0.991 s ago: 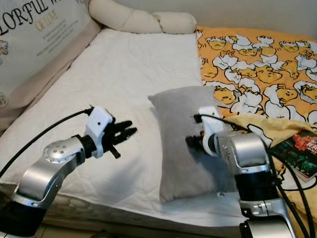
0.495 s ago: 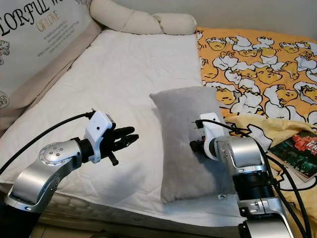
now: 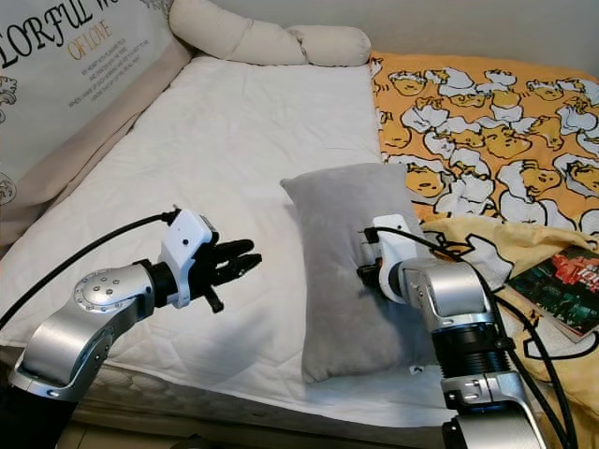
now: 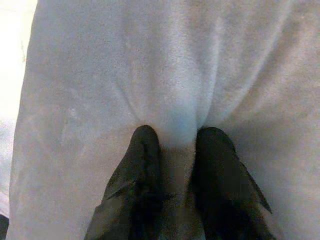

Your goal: Clean up the room

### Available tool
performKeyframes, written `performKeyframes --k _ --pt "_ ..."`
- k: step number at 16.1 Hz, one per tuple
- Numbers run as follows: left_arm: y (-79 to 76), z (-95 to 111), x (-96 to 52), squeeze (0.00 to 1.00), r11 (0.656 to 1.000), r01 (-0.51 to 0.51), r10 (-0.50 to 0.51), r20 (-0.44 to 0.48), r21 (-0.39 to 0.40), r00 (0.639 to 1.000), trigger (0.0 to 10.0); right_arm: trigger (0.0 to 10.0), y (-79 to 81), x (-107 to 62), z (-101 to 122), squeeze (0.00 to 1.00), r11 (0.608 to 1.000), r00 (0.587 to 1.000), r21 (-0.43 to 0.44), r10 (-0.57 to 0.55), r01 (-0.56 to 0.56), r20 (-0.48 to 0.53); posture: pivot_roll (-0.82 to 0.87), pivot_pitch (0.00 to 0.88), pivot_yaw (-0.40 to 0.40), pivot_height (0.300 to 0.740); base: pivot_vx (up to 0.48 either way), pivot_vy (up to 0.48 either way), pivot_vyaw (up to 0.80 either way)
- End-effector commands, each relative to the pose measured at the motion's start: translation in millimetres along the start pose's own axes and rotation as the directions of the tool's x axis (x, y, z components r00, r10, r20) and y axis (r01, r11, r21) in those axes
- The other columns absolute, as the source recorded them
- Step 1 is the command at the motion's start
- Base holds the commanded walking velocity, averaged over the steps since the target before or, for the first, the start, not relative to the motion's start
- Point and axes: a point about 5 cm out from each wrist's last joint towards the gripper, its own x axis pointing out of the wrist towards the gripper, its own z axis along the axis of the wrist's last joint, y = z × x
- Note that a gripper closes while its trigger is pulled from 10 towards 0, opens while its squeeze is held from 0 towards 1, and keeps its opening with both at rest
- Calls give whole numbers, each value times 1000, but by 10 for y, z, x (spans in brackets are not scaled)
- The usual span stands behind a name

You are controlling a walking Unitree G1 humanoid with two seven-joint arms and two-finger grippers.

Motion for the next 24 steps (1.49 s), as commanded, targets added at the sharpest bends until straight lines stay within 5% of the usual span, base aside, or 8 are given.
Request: performKeyframes --k 1,9,13,17,20,24 --pt "4 9 -33 0 1000 -14 15 -3 13 1000 10000 0 -27 23 -51 0 1000 1000 29 -2 3 -29 -8 0 -11 740 0 0 0" --pt "25 -14 -83 0 999 -33 33 -8 18 999 10000 0 -62 -78 32 0 996 999 88 3 -6 36 -9 0 -12 740 0 0 0" --pt "45 -6 -100 0 999 -41 41 -7 22 999 10000 0 54 -292 389 0 973 977 192 88 -125 193 -13 0 -8 740 0 0 0" --pt "98 10 -125 0 997 -67 67 -1 27 998 10000 0 310 -521 774 0 911 914 278 199 -306 354 -9 0 -13 740 0 0 0" --pt "99 10 -136 0 997 -71 71 0 25 997 10000 0 389 -556 801 0 897 904 282 229 -340 361 -7 0 -17 740 0 0 0" --pt "73 3 -128 0 997 -67 67 -2 24 998 10000 0 421 -422 561 0 933 942 227 221 -280 252 -1 0 -17 740 0 0 0"
